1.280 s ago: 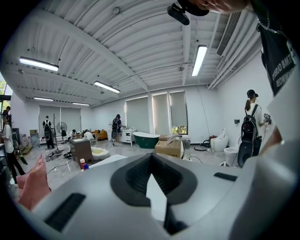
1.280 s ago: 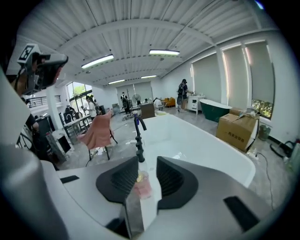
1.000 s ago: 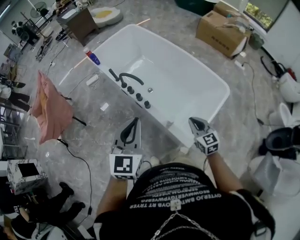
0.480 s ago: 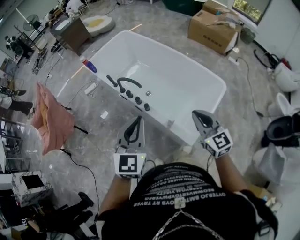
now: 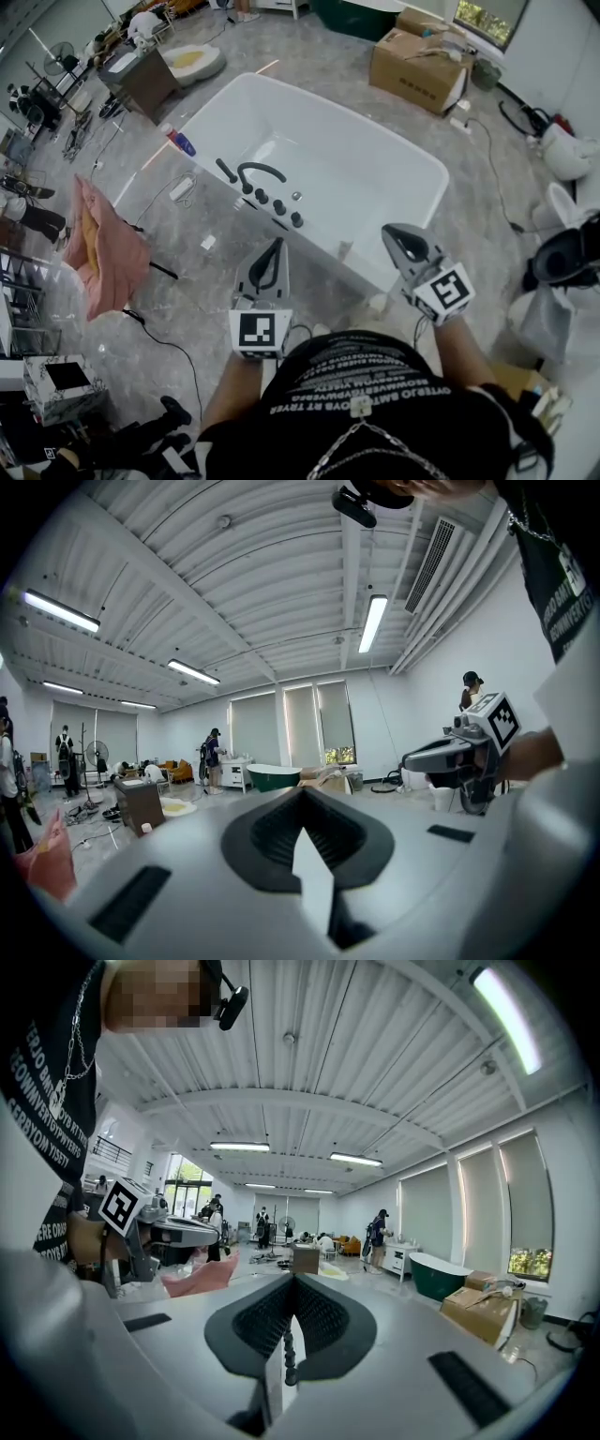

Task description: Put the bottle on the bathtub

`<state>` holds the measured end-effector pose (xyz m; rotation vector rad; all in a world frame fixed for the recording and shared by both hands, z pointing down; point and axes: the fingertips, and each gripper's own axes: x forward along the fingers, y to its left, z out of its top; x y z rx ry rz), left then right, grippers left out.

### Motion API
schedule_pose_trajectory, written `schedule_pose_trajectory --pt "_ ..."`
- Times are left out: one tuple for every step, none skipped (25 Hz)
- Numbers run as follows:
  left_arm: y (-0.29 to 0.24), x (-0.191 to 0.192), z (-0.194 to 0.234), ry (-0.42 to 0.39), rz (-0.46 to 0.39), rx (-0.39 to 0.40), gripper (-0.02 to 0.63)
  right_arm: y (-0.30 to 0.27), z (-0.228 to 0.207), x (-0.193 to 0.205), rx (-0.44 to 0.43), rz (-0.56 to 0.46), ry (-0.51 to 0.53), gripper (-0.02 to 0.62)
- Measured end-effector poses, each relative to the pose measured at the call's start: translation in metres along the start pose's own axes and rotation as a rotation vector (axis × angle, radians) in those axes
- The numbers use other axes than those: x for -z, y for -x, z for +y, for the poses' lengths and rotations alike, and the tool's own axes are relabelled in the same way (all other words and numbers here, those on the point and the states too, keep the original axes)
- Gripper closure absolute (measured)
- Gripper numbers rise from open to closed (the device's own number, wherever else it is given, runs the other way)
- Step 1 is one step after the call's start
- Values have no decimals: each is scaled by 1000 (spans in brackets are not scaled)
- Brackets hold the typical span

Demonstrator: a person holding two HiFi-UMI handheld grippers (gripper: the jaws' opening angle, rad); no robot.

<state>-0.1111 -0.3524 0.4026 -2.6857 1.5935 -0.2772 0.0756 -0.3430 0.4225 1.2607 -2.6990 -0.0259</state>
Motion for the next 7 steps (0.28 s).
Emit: schedule_pose_trajectory --pt "2 2 2 6 -2 -1 603 1 3 0 2 -4 -10 594" --pt "5 4 5 12 -2 -3 603 2 6 1 2 0 -17 594" --pt "8 6 8 19 1 -7 603 3 8 1 2 7 -21 594" --pt "11 6 11 27 4 -10 603 3 11 0 2 12 -23 594" --pt "14 6 15 33 6 -13 603 3 14 -2 1 12 -25 594" --pt "17 5 18 39 7 -16 603 3 16 -5 -1 11 -27 594" --pt "20 5 21 46 7 -18 603 3 19 -8 -2 9 -29 594"
